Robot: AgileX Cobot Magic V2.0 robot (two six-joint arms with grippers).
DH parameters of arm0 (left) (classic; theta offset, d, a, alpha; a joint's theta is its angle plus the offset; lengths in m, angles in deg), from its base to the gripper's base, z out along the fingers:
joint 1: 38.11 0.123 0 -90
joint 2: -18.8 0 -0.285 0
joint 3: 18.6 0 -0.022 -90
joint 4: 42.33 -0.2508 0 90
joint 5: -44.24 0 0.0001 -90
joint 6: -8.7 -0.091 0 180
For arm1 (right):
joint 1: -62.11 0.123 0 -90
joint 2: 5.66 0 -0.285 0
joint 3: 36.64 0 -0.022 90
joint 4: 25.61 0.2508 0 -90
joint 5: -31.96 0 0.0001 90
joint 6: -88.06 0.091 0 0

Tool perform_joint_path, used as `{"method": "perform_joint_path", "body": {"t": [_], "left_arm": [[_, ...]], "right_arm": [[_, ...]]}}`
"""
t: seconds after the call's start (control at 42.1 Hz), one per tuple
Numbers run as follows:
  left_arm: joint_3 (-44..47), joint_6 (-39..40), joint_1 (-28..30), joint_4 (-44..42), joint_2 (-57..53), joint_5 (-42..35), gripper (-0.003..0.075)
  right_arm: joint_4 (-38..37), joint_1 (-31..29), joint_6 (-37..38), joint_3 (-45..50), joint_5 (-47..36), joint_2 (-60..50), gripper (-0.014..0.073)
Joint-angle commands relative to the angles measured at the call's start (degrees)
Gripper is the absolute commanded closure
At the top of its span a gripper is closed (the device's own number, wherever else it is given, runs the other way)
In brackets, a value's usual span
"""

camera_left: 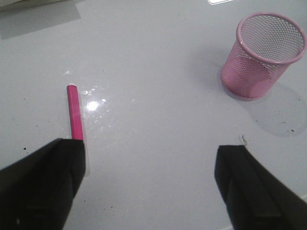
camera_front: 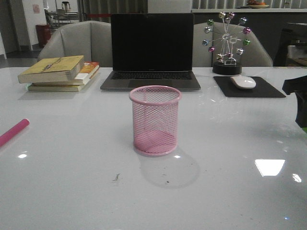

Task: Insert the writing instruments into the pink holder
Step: 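Grasp the green marker upright with the right gripper, then carry the green marker over the pink holder and drop it in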

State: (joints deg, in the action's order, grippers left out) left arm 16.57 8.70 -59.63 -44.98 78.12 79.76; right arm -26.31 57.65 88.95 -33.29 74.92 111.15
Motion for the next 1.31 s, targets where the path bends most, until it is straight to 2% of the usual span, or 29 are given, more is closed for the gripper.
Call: {"method": "perform_joint_path", "body": {"t": [0.0,0.404,0.499,0.594,0.689,0.927,1.094,1.284], "left_arm": [[-1.84,0.00,-0.48,-0.15,-0.20,-4.59,0.0119],[-1.84,0.00,-0.48,-0.15,-0.20,-4.71,0.0119],[-1.84,0.00,-0.48,-0.15,-0.20,-4.71,0.0119],[-1.84,0.00,-0.48,-0.15,-0.20,-4.71,0.0119],[-1.84,0.00,-0.48,-0.15,-0.20,-4.71,0.0119],[-1.84,0.00,-0.48,-0.15,-0.20,-4.71,0.0119],[-1.84,0.00,-0.48,-0.15,-0.20,-4.71,0.0119],[-1.84,0.00,-0.48,-0.15,-0.20,-4.71,0.0119]], "right_arm": [[0.19,-0.39,-0.50,-3.04,-0.23,-0.96,0.0083],[0.69,-0.39,-0.50,-4.10,-0.22,1.78,0.0089],[0.69,-0.39,-0.50,-4.10,-0.13,1.78,0.0167],[0.69,-0.39,-0.50,-4.10,0.05,1.78,0.0309],[0.69,-0.39,-0.50,-4.10,0.43,1.78,0.0398],[1.31,-0.18,-0.50,-3.80,0.64,-1.36,0.0422],[1.71,2.11,-0.50,1.77,-7.96,-10.65,0.0422],[2.84,8.46,-0.50,12.85,-24.40,-25.28,0.0422]]}}
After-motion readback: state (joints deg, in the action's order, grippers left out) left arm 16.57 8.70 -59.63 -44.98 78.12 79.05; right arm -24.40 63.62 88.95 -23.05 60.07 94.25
